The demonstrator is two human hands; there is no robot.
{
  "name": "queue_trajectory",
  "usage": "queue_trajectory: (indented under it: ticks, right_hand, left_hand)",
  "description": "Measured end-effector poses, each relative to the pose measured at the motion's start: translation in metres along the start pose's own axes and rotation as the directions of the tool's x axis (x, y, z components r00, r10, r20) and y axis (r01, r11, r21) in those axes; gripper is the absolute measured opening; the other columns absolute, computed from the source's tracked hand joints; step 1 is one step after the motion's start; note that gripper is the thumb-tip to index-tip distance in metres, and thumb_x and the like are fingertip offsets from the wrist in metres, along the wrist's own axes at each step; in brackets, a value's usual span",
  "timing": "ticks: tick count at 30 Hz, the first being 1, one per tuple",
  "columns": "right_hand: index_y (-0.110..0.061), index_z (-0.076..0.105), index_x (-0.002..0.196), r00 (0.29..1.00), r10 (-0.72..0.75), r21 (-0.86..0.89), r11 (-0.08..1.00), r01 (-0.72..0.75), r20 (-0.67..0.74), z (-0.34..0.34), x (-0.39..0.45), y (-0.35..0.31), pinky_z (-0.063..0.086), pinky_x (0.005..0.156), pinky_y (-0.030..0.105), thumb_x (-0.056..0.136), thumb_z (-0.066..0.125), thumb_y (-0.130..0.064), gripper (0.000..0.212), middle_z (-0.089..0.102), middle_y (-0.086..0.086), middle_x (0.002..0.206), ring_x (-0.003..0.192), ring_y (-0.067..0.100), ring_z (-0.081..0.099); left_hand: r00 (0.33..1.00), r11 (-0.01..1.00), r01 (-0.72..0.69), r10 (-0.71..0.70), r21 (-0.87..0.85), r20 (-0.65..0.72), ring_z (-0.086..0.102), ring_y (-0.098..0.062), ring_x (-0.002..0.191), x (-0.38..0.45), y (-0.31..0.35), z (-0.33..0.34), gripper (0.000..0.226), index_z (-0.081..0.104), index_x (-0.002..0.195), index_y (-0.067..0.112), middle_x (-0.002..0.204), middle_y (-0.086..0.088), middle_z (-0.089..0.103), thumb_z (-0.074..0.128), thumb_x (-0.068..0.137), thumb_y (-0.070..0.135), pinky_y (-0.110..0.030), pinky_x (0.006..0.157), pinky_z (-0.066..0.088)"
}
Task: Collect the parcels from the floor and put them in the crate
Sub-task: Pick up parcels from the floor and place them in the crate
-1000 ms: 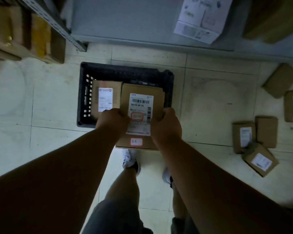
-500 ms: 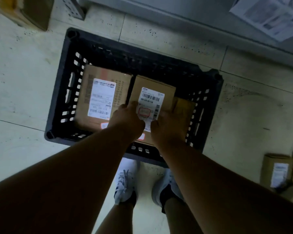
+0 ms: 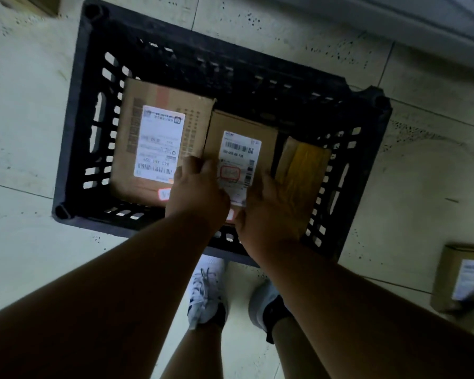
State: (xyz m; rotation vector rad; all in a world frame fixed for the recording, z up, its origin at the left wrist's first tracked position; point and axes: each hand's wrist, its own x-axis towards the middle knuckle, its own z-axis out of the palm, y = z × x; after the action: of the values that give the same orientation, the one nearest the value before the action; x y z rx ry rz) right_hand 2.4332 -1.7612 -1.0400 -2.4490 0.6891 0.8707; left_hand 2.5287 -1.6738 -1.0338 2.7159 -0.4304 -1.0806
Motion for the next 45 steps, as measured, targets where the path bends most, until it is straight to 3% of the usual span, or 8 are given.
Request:
queue_trajectory:
  ticks: [4,10,21,25,30,33,36,45]
  right_hand:
    - [-0.016,0.03,0.154,0.988,-0.148,-0.108,0.982,0.153,0.052,0.0,0.009,0.009,0.006,0.121,0.038,0.101,0.043,-0.038,0.059,0.008,0.008,0.165,0.153,0.028,0.001]
    - [-0.015,0.031,0.153,0.947,-0.26,-0.311,0.899,0.309,0.189,0.004,0.032,0.021,-0.01,0.122,0.046,0.101,0.037,-0.038,0.057,0.014,0.013,0.165,0.153,0.033,0.002]
    - [-0.023,0.027,0.156,0.922,-0.275,-0.272,0.898,0.347,0.271,0.001,0.044,0.019,-0.011,0.122,0.046,0.102,0.035,-0.04,0.057,0.012,0.01,0.166,0.153,0.03,0.004]
    - [-0.03,0.033,0.152,0.915,-0.321,-0.235,0.895,0.378,0.246,-0.016,0.043,0.016,-0.007,0.121,0.046,0.096,0.054,-0.038,0.06,0.025,0.007,0.162,0.151,0.024,0.016]
    - [-0.022,0.047,0.142,0.967,-0.232,-0.136,0.96,0.245,0.103,-0.072,-0.001,0.009,0.011,0.123,0.043,0.09,0.056,-0.023,0.052,0.045,0.007,0.147,0.14,0.025,0.037]
    - [-0.018,0.049,0.138,0.989,-0.141,-0.084,0.987,0.138,-0.034,-0.111,-0.049,0.006,0.031,0.112,0.038,0.09,0.056,-0.018,0.048,0.049,0.007,0.142,0.131,0.027,0.043]
    - [-0.018,0.043,0.143,0.987,-0.042,0.025,0.999,0.047,-0.154,-0.144,-0.104,0.003,0.033,0.11,0.039,0.093,0.057,-0.021,0.052,0.045,0.007,0.145,0.132,0.027,0.043]
    - [-0.016,0.041,0.144,0.823,0.369,0.453,0.878,-0.156,-0.432,-0.189,-0.248,0.005,0.036,0.103,0.042,0.088,0.062,-0.025,0.061,0.047,0.008,0.142,0.128,0.028,0.044]
  left_hand:
    - [0.981,0.992,-0.122,0.117,0.027,0.152,0.033,-0.032,0.138,0.005,0.006,0.012,0.064,0.038,0.145,0.02,0.16,-0.004,0.009,0.061,0.086,0.015,-0.041,0.107,0.039]
    - [0.909,0.934,-0.199,0.062,0.297,0.412,-0.013,-0.023,0.15,0.024,0.0,0.035,0.08,0.004,0.157,0.018,0.161,-0.003,-0.025,0.052,0.095,0.03,-0.049,0.118,0.026]
    - [0.935,0.843,-0.036,-0.161,0.537,0.315,0.046,-0.032,0.127,0.035,0.015,0.047,0.068,0.023,0.153,0.019,0.151,-0.011,0.036,0.047,0.092,0.037,-0.042,0.088,0.045]
    - [0.912,0.727,-0.191,-0.118,0.659,0.393,0.049,-0.029,0.124,0.016,0.036,0.016,0.052,0.044,0.141,0.015,0.133,-0.01,0.054,0.056,0.092,0.029,-0.041,0.094,0.044]
    - [0.946,0.782,-0.265,0.098,0.565,0.308,0.054,-0.029,0.111,-0.026,0.052,-0.037,0.037,0.051,0.128,0.016,0.116,-0.008,0.059,0.052,0.091,0.021,-0.036,0.076,0.038]
    - [0.953,0.831,-0.283,0.185,0.48,0.241,0.053,-0.03,0.112,-0.065,0.071,-0.079,0.046,0.049,0.131,0.018,0.12,-0.009,0.058,0.054,0.086,0.014,-0.04,0.084,0.044]
    - [0.937,0.859,-0.344,0.291,0.378,0.192,0.051,-0.03,0.117,-0.106,0.091,-0.118,0.051,0.044,0.136,0.018,0.129,-0.008,0.054,0.056,0.086,0.013,-0.043,0.091,0.045]
    - [0.788,0.769,-0.613,0.612,0.184,0.067,0.05,-0.031,0.122,-0.227,0.148,-0.175,0.055,0.043,0.138,0.015,0.133,-0.009,0.054,0.062,0.086,0.016,-0.049,0.1,0.044]
